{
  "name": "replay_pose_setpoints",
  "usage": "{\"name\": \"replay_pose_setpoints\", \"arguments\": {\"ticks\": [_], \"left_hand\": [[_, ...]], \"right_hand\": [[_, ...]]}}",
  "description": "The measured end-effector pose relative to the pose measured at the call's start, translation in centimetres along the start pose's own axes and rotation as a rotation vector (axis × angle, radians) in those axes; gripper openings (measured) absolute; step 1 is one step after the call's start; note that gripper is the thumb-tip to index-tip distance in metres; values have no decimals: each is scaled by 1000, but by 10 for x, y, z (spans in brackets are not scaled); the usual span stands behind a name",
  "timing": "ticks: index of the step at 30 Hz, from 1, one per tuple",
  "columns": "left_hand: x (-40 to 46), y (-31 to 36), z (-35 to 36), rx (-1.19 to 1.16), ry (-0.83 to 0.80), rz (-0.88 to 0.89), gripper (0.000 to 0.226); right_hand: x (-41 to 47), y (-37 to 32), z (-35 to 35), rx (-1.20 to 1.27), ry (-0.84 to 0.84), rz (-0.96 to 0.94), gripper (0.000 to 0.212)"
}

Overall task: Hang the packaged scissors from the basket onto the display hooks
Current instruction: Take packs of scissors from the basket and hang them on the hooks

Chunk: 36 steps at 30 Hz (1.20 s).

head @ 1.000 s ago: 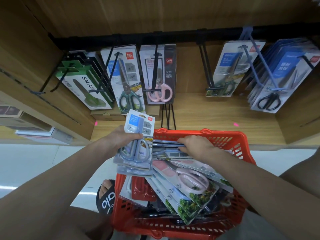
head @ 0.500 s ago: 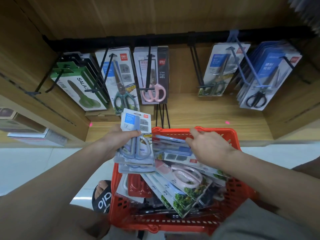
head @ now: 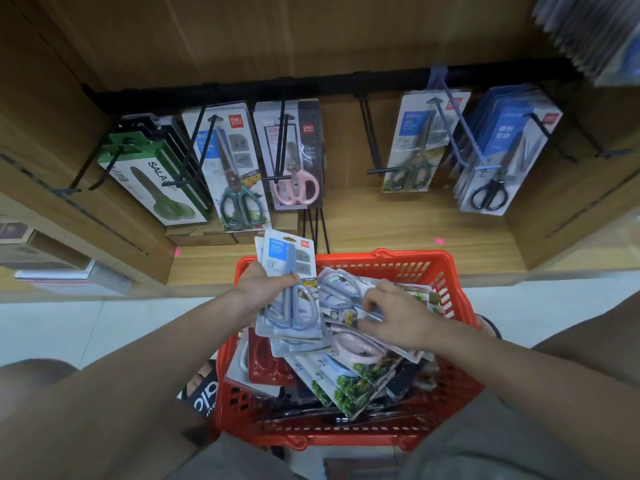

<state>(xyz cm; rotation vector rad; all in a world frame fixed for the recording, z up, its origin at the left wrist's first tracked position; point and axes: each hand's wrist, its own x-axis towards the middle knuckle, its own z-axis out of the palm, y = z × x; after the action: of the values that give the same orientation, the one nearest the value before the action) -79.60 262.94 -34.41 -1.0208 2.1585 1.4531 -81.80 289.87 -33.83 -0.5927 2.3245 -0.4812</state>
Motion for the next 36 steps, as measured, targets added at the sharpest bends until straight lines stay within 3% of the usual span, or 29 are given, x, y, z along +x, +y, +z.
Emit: {"name": "replay_pose_setpoints", "arguments": {"ticks": [2, 4, 8, 10, 15, 23, 27, 32, 36], "left_hand": [[-1, 2, 0, -17, -3, -2, 61], [-2, 1, 0, -23, -12, 19, 55], [-7, 3, -1, 9, -75, 76, 52], [-9, 6, -1, 31, -104, 112, 51], [-16, 21, -2, 214, -182, 268, 30], [-26, 44, -13, 509, -392, 462, 27], [-21, 51, -16, 643, -394, 537, 29], [-16, 59, -30, 614, -410, 565, 29], [-21, 75, -51, 609, -544, 572, 30]], "right_hand": [[6, 11, 0, 34, 64, 61, 38], [11, 20, 0, 65, 78, 164, 59], [17, 33, -3, 62, 5, 355, 89], [19, 35, -11, 133, -32, 382, 82], [15, 34, -40, 176, -121, 317, 40], [4, 22, -69, 5, -77, 8, 49], [6, 15, -74, -19, -52, -32, 50], [5, 17, -85, -36, -47, -34, 38], [4, 21, -92, -34, -88, -47, 37]]}}
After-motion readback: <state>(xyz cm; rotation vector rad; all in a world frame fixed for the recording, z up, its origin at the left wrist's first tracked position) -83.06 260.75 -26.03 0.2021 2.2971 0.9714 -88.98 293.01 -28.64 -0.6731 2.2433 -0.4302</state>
